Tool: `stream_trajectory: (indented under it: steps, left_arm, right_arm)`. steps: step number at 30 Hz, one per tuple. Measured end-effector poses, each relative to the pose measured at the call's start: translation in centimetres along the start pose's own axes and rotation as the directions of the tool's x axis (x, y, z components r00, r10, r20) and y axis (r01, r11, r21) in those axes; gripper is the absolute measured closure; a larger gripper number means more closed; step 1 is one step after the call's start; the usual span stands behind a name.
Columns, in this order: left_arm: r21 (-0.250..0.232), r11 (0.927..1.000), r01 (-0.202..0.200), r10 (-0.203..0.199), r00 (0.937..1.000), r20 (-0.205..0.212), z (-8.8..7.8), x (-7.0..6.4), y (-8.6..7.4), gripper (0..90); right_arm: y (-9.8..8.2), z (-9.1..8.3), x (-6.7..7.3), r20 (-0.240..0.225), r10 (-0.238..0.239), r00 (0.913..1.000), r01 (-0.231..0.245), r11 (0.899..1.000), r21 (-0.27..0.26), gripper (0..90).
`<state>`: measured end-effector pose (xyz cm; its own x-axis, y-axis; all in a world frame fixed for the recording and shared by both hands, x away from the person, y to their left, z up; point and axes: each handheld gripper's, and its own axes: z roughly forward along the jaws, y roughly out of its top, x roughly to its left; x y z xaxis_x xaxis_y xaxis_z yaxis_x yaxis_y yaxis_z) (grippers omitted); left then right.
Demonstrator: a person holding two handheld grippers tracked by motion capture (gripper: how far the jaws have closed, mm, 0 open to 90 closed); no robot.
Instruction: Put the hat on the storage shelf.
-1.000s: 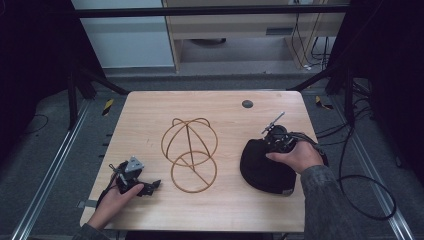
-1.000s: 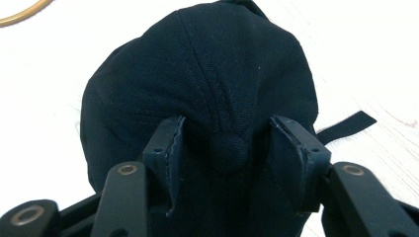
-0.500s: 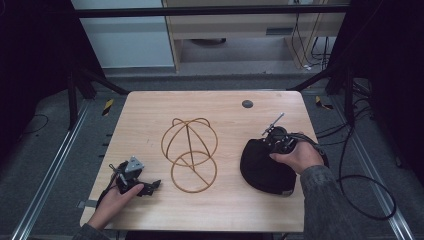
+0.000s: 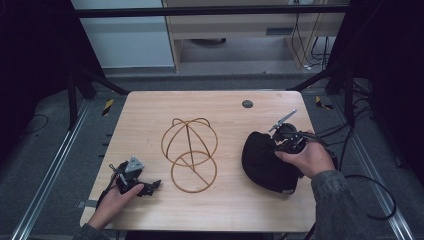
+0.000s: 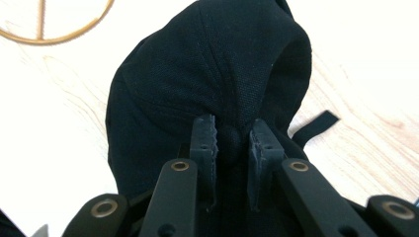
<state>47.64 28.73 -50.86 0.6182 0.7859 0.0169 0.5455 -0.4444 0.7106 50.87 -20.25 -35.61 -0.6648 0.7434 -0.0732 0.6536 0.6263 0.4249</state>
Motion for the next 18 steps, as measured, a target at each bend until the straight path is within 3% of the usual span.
stream_trajectory:
  steps: [18]
  left_arm:
    - [0.0,1.0,0.002,-0.002,1.0,-0.001,0.0,-0.1,0.0,0.0]
  right_arm:
    - [0.4,-3.6,0.4,0.005,-0.004,1.0,0.004,0.995,-0.099,77.0]
